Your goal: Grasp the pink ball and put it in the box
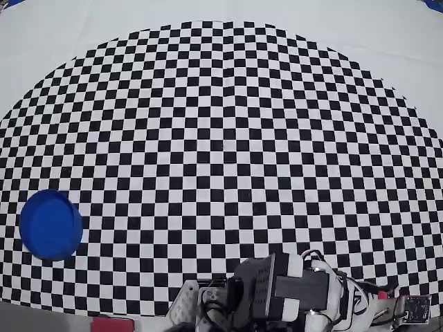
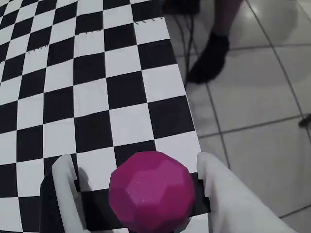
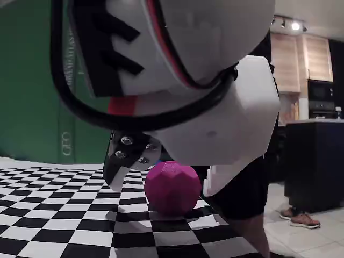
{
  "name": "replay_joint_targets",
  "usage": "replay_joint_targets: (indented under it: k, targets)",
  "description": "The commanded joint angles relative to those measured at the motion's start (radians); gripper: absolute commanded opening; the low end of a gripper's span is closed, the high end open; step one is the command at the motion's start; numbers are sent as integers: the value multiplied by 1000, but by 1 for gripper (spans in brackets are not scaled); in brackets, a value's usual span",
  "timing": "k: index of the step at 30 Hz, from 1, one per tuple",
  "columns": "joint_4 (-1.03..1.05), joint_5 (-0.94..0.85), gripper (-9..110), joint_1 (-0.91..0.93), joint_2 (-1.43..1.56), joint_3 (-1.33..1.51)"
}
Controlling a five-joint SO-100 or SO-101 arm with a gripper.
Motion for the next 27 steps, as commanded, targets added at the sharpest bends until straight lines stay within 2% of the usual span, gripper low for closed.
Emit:
replay_joint_targets:
  k: [1, 2, 4, 7, 27]
  targets:
    - [-15, -11, 19, 2, 14, -21]
    - [-15, -11, 13, 2, 14, -21]
    - [-15, -11, 11, 2, 14, -21]
    - [-15, -11, 0, 0, 14, -21]
    - [-15, -11, 0, 3, 91, -21]
